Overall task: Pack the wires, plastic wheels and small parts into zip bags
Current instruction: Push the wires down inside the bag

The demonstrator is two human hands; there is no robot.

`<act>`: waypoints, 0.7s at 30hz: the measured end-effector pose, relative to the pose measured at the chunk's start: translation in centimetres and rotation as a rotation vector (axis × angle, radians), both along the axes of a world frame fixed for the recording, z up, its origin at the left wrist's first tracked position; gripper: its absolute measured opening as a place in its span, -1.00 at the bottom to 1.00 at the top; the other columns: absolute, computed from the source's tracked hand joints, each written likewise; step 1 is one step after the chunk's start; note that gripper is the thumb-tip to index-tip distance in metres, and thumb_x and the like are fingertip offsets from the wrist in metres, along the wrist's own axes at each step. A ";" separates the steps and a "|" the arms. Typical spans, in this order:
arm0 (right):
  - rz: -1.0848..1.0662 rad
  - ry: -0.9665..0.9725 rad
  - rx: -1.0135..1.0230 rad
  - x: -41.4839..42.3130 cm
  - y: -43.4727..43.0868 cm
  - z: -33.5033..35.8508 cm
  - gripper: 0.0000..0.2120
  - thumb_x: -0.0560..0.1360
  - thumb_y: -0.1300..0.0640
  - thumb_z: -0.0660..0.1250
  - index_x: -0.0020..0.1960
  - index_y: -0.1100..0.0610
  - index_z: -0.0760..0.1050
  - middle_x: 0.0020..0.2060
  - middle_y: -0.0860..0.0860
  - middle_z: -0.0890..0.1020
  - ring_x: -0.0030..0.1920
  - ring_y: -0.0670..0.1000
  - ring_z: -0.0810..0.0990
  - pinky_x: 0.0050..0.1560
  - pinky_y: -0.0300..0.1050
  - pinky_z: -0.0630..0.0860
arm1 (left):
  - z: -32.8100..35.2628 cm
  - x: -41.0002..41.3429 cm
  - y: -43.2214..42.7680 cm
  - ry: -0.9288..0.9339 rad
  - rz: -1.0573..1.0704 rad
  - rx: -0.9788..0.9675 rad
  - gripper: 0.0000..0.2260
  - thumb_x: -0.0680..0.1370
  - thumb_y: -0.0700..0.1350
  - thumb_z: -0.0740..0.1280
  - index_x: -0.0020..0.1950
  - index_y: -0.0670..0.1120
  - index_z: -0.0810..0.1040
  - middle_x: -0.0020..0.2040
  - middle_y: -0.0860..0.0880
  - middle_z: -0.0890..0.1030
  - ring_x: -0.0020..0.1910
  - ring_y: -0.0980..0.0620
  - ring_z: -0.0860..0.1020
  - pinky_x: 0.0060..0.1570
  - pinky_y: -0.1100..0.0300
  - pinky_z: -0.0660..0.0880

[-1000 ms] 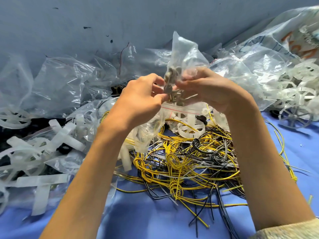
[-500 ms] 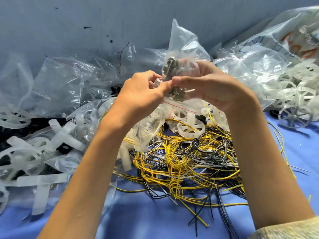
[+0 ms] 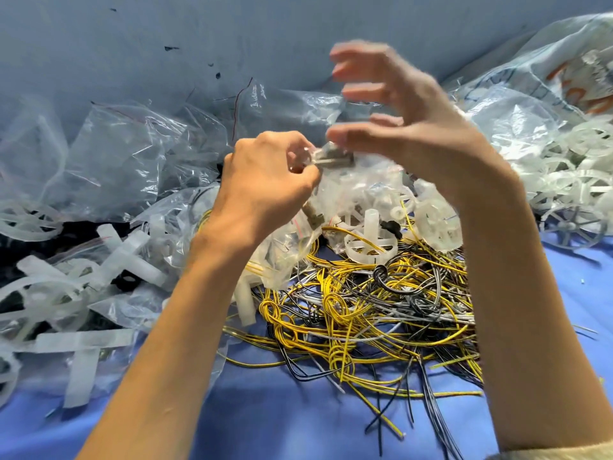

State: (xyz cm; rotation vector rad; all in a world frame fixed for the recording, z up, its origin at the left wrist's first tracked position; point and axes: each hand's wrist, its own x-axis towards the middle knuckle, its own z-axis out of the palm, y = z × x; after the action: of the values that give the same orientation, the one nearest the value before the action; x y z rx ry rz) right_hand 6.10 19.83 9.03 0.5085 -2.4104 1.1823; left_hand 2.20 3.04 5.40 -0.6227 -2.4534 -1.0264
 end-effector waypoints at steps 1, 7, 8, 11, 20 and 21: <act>-0.010 -0.081 0.163 0.0 -0.4 0.0 -0.41 0.35 -0.05 0.51 0.32 -0.05 0.40 0.17 -0.10 0.55 0.11 -0.16 0.56 0.13 -0.13 0.54 | -0.1 -0.1 -0.1 -0.011 -0.025 -0.022 -0.87 0.43 -0.04 0.42 -0.04 0.07 0.66 -0.25 0.07 0.60 -0.17 0.04 0.56 -0.16 0.24 0.40; -0.041 -0.351 0.466 -1.1 -1.1 -2.1 -0.89 0.50 0.12 0.36 -0.14 0.16 0.56 -0.33 0.01 0.66 -0.36 -0.03 0.63 -0.32 -0.12 0.54 | -0.4 -0.4 -0.2 -0.040 -0.096 0.062 -0.74 0.36 0.03 0.52 -0.01 0.03 0.57 -0.31 0.16 0.52 -0.31 0.17 0.45 -0.24 0.22 0.38; -0.052 -0.367 0.415 -1.3 -1.0 -2.2 -0.83 0.53 0.16 0.33 -0.22 0.19 0.54 -0.42 -0.01 0.63 -0.46 -0.06 0.59 -0.43 -0.15 0.53 | -0.4 -0.5 -0.2 -0.039 -0.088 0.052 -0.73 0.37 0.03 0.51 -0.01 0.02 0.54 -0.27 0.16 0.51 -0.28 0.15 0.45 -0.21 0.21 0.38; -0.103 -0.426 0.374 -1.7 -0.7 -2.6 -0.77 0.51 0.16 0.32 -0.29 0.23 0.53 -0.48 0.01 0.60 -0.50 -0.06 0.51 -0.46 -0.18 0.48 | -0.4 -1.0 -0.8 -0.119 -0.069 -0.163 -0.71 0.35 0.06 0.51 -0.04 0.05 0.50 -0.05 0.04 0.50 -0.06 0.05 0.47 -0.05 0.18 0.37; 0.047 -0.648 0.144 -2.4 -3.3 -4.3 -0.71 0.60 0.09 0.21 -0.05 0.34 0.50 -0.24 0.24 0.61 -0.36 0.05 0.51 -0.29 -0.10 0.39 | -0.1 -0.4 -1.3 -0.222 -0.001 -0.367 -0.74 0.28 -0.01 0.23 -0.12 -0.02 0.59 -0.20 -0.07 0.58 -0.11 -0.14 0.51 -0.17 0.13 0.42; 0.048 -0.650 0.196 -2.4 -3.6 -4.5 -0.76 0.60 0.12 0.20 -0.11 0.28 0.49 -0.29 0.17 0.58 -0.39 0.01 0.45 -0.34 -0.14 0.35 | 0.1 -0.1 -1.0 -0.191 -0.022 -0.342 -0.67 0.22 0.04 0.21 -0.12 -0.03 0.59 -0.21 -0.05 0.55 -0.10 -0.13 0.50 -0.16 0.12 0.41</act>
State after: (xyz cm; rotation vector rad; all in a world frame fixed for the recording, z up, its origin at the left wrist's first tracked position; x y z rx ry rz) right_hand 3.66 16.22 4.52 0.2592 -3.0993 1.2838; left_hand 2.07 2.06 5.48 -0.6855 -2.8273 -0.7045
